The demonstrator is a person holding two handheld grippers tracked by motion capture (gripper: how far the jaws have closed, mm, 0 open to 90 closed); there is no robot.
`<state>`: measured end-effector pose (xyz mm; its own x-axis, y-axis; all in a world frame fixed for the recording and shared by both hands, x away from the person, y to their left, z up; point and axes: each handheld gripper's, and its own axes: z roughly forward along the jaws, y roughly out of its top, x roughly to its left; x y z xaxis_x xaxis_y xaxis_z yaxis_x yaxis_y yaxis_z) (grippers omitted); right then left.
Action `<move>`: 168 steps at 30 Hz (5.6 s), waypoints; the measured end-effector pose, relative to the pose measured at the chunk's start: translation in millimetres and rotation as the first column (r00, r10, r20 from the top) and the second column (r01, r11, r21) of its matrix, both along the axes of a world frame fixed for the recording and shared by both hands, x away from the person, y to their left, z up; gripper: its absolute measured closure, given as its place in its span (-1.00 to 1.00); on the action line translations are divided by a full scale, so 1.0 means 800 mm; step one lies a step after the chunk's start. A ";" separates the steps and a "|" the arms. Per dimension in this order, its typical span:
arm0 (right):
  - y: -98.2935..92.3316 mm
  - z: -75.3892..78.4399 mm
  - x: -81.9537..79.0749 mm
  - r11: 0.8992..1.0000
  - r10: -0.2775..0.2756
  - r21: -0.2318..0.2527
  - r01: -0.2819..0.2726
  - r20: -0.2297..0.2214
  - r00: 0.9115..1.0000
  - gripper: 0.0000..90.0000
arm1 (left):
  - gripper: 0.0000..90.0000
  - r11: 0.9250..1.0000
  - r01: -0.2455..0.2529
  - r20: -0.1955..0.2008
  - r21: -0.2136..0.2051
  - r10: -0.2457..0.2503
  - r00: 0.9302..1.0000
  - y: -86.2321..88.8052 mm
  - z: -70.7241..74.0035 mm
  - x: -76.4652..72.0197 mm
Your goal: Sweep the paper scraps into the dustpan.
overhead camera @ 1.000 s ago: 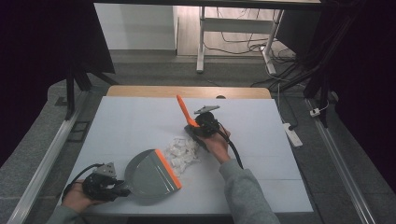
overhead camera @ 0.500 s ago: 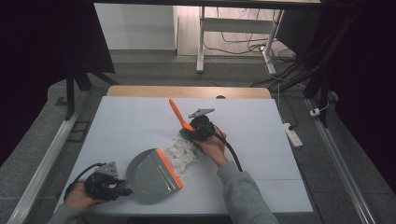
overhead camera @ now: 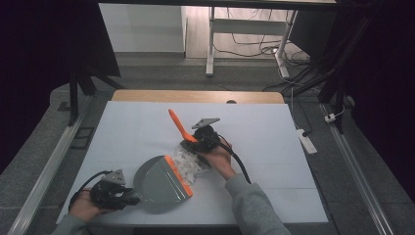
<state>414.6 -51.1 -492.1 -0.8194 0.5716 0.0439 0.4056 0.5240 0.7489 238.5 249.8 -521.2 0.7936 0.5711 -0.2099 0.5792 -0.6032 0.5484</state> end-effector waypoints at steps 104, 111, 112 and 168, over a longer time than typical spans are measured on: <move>-0.067 0.032 -0.055 0.983 -0.089 0.166 0.080 0.049 0.995 0.55 | 0.35 1.000 -0.010 -0.012 0.000 0.010 1.000 -0.008 -0.003 0.002; -0.081 0.016 -0.047 0.979 -0.156 0.132 0.153 0.012 0.988 0.55 | 0.35 1.000 -0.004 -0.012 0.002 0.004 1.000 -0.009 -0.003 0.002; -0.081 0.015 -0.046 0.979 -0.160 0.132 0.157 0.007 0.987 0.55 | 0.35 1.000 -0.004 -0.012 0.002 0.004 1.000 -0.009 -0.003 0.001; 0.019 0.038 -0.062 0.983 -0.001 0.186 -0.006 0.036 0.999 0.55 | 0.36 1.000 0.000 -0.014 0.005 0.000 1.000 -0.014 -0.004 0.003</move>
<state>364.8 -36.1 -461.4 -0.8238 0.5542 0.1194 0.3753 0.3754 0.8474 241.1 238.2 -524.8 0.7904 0.5724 -0.2182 0.5869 -0.6056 0.5374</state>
